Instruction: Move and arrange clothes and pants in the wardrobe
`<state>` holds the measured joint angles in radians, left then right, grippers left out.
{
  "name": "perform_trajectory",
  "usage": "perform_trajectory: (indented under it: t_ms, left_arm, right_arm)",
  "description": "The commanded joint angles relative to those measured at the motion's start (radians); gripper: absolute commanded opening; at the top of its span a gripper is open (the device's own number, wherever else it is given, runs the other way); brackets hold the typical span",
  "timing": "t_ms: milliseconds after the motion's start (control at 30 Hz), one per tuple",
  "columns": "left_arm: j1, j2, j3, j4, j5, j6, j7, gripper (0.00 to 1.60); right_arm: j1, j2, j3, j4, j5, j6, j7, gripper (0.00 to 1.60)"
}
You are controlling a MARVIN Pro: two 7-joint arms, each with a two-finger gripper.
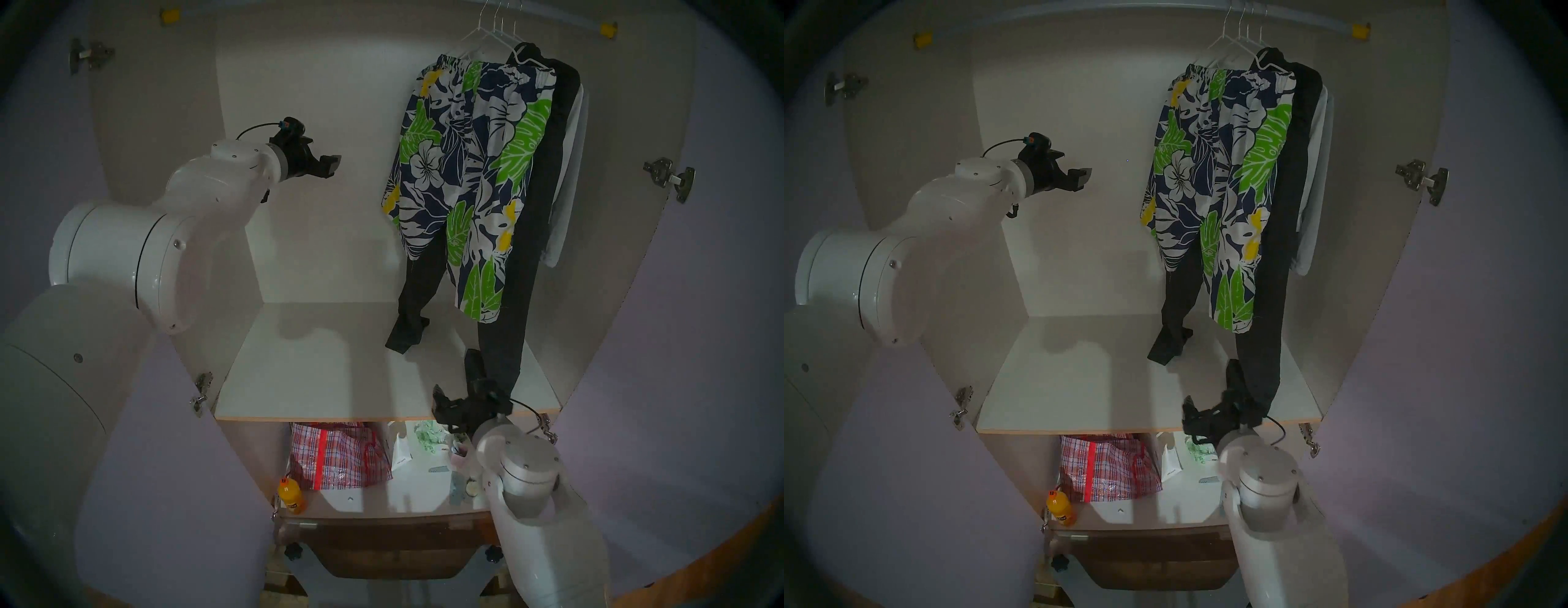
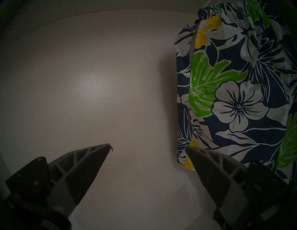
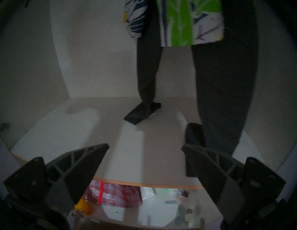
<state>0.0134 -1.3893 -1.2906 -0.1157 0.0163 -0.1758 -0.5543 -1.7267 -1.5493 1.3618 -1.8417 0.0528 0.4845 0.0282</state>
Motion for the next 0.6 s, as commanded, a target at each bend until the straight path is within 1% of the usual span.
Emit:
perform_trajectory:
  t_ms: [0, 33, 67, 100, 133, 167, 200, 333, 367, 433, 567]
  left_arm:
    - [-0.032, 0.007, -0.007, -0.023, -0.005, -0.015, 0.014, 1.6]
    - [-0.03, 0.013, -0.007, -0.021, -0.005, -0.015, 0.018, 1.6]
    - [-0.027, 0.018, -0.007, -0.022, -0.004, -0.02, 0.022, 1.6]
    - [-0.027, 0.018, -0.007, -0.022, -0.004, -0.02, 0.022, 1.6]
    - [-0.026, 0.018, -0.007, -0.023, -0.004, -0.02, 0.025, 1.6]
    - [-0.026, 0.018, -0.007, -0.023, -0.004, -0.02, 0.026, 1.6]
    - [-0.026, 0.018, -0.007, -0.023, -0.004, -0.02, 0.026, 1.6]
    - [-0.025, 0.018, -0.006, -0.024, -0.004, -0.019, 0.032, 1.6]
    - [-0.025, 0.018, -0.006, -0.024, -0.004, -0.019, 0.033, 1.6]
    - [-0.024, 0.018, -0.006, -0.025, -0.004, -0.019, 0.036, 1.6]
    - [-0.023, 0.017, -0.005, -0.025, -0.003, -0.019, 0.04, 1.6]
  right_arm:
    - [0.111, -0.026, -0.024, -0.028, 0.047, 0.087, 0.005, 1.6]
    - [0.128, -0.029, -0.034, -0.029, 0.054, 0.096, -0.009, 1.6]
    - [0.147, -0.034, -0.042, -0.027, 0.061, 0.121, -0.02, 1.6]
    - [0.147, -0.034, -0.042, -0.027, 0.061, 0.121, -0.02, 1.6]
    - [0.18, -0.041, -0.054, -0.016, 0.075, 0.141, -0.047, 1.6]
    - [0.209, -0.042, -0.065, -0.004, 0.08, 0.15, -0.053, 1.6]
    - [0.209, -0.042, -0.065, -0.004, 0.08, 0.15, -0.053, 1.6]
    - [0.281, -0.058, -0.095, 0.029, 0.111, 0.155, -0.082, 1.6]
    - [0.307, -0.067, -0.099, 0.039, 0.118, 0.161, -0.076, 1.6]
    - [0.33, -0.074, -0.107, 0.037, 0.134, 0.158, -0.076, 1.6]
    - [0.407, -0.099, -0.13, 0.075, 0.147, 0.151, -0.119, 1.6]
